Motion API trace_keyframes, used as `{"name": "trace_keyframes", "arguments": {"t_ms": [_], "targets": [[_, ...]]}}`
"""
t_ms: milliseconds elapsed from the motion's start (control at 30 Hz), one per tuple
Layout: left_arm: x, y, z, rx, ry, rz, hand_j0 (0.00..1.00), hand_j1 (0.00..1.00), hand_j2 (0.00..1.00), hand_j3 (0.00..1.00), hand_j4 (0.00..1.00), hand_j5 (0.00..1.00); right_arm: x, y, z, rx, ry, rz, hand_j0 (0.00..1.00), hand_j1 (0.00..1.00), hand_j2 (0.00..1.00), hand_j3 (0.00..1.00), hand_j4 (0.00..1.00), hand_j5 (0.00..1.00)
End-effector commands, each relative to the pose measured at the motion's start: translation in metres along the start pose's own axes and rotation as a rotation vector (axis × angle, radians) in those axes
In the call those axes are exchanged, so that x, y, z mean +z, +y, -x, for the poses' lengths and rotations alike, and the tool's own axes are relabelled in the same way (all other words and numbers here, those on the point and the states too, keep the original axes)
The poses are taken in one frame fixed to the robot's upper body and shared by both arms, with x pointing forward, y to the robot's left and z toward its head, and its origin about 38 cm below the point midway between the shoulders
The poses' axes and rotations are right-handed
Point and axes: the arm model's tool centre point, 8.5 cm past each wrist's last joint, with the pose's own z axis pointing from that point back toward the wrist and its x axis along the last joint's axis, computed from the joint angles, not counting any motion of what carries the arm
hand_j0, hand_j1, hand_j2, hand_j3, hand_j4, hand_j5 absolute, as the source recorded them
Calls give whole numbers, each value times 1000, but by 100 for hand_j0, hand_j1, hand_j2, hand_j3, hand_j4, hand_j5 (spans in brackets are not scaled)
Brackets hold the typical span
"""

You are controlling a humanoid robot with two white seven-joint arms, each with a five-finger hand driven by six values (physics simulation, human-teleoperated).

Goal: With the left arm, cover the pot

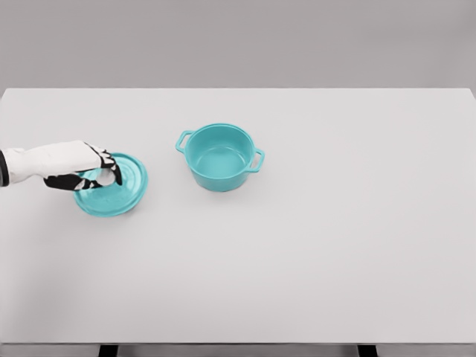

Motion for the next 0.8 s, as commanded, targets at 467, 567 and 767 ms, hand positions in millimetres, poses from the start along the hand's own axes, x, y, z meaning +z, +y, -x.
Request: {"name": "trace_keyframes", "arguments": {"t_ms": [467,567,767], "targets": [[-8,31,-18,-65,-53,-45,51,51,51,51,51,51,0,0,0,1,-1,0,100,100,100,100,100,100],[-10,35,-19,-70,-59,-52,51,51,51,51,51,51,0,0,0,1,-1,0,100,100,100,100,100,100],[-23,42,-27,-81,-90,-68,51,51,51,51,51,51,0,0,0,1,-1,0,100,100,100,100,100,100]]}}
